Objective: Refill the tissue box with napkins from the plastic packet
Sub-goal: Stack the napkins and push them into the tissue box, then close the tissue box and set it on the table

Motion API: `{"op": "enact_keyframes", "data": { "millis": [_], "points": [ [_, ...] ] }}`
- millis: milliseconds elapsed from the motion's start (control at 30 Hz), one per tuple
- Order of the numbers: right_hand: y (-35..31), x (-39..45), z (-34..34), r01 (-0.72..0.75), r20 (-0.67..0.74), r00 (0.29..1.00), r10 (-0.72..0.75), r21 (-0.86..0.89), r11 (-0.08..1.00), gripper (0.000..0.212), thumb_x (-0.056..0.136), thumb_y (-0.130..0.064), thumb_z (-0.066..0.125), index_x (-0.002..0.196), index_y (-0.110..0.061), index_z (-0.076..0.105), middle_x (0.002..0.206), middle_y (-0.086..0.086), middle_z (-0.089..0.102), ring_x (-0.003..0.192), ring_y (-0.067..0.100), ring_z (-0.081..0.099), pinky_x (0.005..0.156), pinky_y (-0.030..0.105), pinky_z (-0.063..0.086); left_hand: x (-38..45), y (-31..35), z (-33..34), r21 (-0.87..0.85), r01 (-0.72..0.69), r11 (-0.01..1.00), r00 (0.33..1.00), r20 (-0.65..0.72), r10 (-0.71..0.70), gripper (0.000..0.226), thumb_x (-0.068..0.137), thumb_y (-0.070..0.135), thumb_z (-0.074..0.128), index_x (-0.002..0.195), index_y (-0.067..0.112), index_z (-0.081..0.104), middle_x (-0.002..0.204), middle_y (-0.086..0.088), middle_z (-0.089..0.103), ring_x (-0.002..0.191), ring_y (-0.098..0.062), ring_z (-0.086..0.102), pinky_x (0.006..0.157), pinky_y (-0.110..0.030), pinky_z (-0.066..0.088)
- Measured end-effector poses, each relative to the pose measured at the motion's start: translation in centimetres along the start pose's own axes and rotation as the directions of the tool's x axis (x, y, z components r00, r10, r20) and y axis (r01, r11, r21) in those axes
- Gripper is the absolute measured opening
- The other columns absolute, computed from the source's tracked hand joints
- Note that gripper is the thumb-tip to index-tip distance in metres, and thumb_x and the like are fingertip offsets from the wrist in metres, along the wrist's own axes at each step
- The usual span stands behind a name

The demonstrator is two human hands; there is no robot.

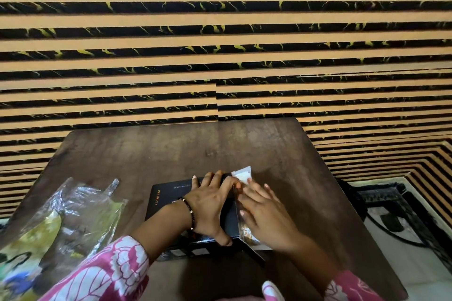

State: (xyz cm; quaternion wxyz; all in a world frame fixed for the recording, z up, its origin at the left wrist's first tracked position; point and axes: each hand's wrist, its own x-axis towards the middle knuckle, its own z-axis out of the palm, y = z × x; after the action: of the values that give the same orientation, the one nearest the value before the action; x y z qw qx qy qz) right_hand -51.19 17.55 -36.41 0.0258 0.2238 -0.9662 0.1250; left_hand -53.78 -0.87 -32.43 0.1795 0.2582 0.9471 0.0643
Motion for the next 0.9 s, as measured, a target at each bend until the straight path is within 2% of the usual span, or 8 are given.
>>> {"op": "enact_keyframes", "data": {
  "millis": [67,200,267,367,433,567,767,900],
  "points": [
    [-0.3,0.1,1.0,0.14,-0.022,0.99,-0.141,-0.007,0.99,0.049,0.084,-0.031,0.035,0.128,-0.017,0.052,0.146,0.001,0.044,0.144,0.016,0.021,0.118,0.045,0.009,0.3,0.0,0.4,0.01,-0.018,1.0,1.0,-0.011,0.018,0.116,0.041,0.061,0.078,0.13,0.034,0.008,0.148,-0.008,0.015,0.139,-0.035,0.012,0.111,-0.066,0.01],
    [0.4,0.5,2.6,0.142,0.334,0.931,-0.151,0.052,0.989,0.064,0.088,-0.035,0.035,0.148,-0.028,0.014,0.159,-0.005,0.007,0.144,0.01,-0.015,0.117,0.043,-0.014,0.8,-0.2,2.0,0.051,-0.077,0.996,0.997,-0.009,0.077,0.117,0.048,0.064,0.076,0.136,0.032,0.006,0.156,-0.006,0.004,0.145,-0.031,-0.001,0.112,-0.066,-0.002],
    [1.2,0.8,2.9,0.147,0.392,0.908,-0.15,0.037,0.988,0.068,0.087,-0.042,0.033,0.148,-0.032,0.004,0.16,-0.007,0.0,0.144,0.012,-0.018,0.114,0.043,-0.018,0.4,-1.2,2.7,-0.015,-0.051,0.999,0.997,-0.052,0.05,0.119,0.053,0.072,0.069,0.143,0.031,0.001,0.158,-0.001,-0.003,0.146,-0.02,-0.01,0.113,-0.061,-0.009],
    [2.7,0.6,3.1,0.211,0.35,0.916,-0.196,-0.004,0.978,0.071,0.087,-0.049,0.035,0.148,-0.026,0.008,0.16,-0.005,0.001,0.144,0.016,-0.019,0.115,0.04,-0.02,-1.5,-4.0,4.1,-0.134,0.065,0.989,0.963,-0.253,-0.097,0.108,0.062,0.089,0.033,0.147,0.029,0.004,0.159,0.003,-0.001,0.142,-0.009,-0.015,0.114,-0.06,-0.008],
    [3.6,0.4,3.4,0.251,0.33,0.918,-0.22,-0.053,0.967,0.073,0.089,-0.061,0.025,0.148,-0.02,0.015,0.16,-0.001,0.007,0.144,0.019,-0.019,0.112,0.037,-0.022,-3.3,-6.3,5.6,-0.219,0.228,0.949,0.863,-0.406,-0.301,0.105,0.064,0.089,0.01,0.148,0.025,0.012,0.16,0.001,0.003,0.145,-0.013,-0.01,0.114,-0.058,-0.007],
    [3.1,0.8,4.5,0.362,0.307,0.894,-0.327,-0.065,0.93,0.064,0.09,-0.051,0.026,0.144,-0.019,0.029,0.152,0.006,0.031,0.147,0.026,0.0,0.113,0.041,-0.016,-5.1,-8.1,7.3,-0.508,0.471,0.721,0.676,-0.318,-0.665,0.103,0.063,0.081,0.016,0.146,0.02,0.015,0.156,-0.013,0.017,0.144,-0.031,0.016,0.114,-0.056,0.013],
    [1.1,2.4,6.6,0.468,0.202,0.868,-0.453,-0.033,0.883,0.051,0.094,-0.047,0.027,0.14,-0.026,0.034,0.145,0.001,0.044,0.142,0.025,0.023,0.116,0.047,0.009,-4.7,-7.9,7.3,-0.642,0.358,0.678,0.714,-0.281,-0.642,0.084,0.083,0.056,0.051,0.145,0.013,0.017,0.138,-0.017,0.048,0.122,-0.033,0.05,0.102,-0.04,0.042],
    [1.3,1.1,6.0,0.258,0.036,0.959,-0.282,0.309,0.916,0.053,0.083,-0.025,0.05,0.136,-0.024,0.044,0.145,-0.01,0.035,0.141,0.008,0.019,0.119,0.034,0.01,-4.8,-7.8,7.2,-0.654,0.338,0.677,0.707,-0.299,-0.641,0.077,0.086,0.05,0.054,0.144,0.017,0.017,0.13,-0.012,0.057,0.112,-0.029,0.058,0.093,-0.037,0.047]
  ]
}}
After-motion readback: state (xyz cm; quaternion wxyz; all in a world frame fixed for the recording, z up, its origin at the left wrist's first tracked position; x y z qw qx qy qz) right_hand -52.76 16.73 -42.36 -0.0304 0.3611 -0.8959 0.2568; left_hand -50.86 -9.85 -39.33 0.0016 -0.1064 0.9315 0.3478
